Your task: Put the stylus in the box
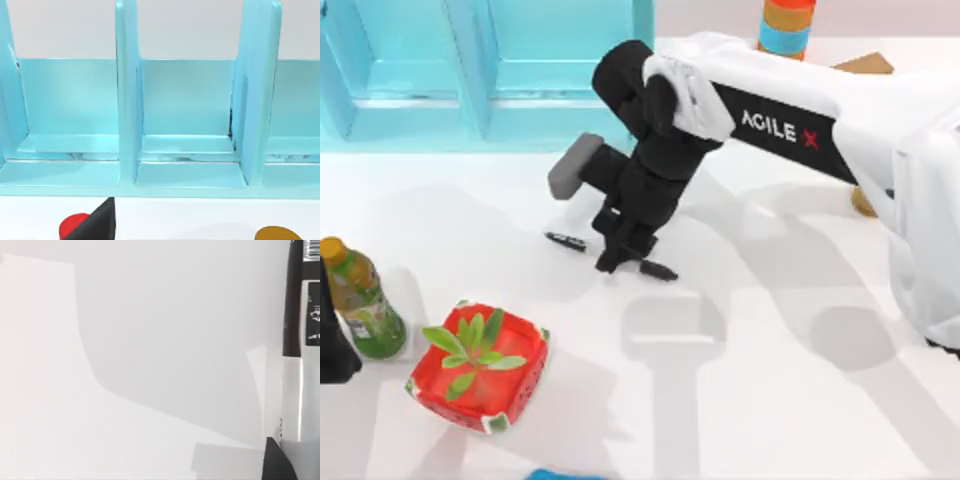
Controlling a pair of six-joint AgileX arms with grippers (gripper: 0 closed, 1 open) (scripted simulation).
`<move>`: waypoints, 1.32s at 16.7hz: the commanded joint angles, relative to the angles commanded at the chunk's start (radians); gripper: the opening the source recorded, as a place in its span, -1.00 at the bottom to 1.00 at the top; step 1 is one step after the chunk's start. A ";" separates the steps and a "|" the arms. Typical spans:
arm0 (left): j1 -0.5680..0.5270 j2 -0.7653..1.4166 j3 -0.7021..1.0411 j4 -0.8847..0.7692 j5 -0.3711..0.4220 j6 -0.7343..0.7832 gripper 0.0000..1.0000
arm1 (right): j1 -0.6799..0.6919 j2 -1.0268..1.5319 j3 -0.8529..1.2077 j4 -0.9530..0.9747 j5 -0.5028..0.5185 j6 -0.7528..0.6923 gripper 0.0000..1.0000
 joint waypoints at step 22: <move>0.000 0.000 0.000 0.000 0.000 0.000 1.00 | -0.044 -0.027 0.515 -0.451 0.051 0.012 -1.00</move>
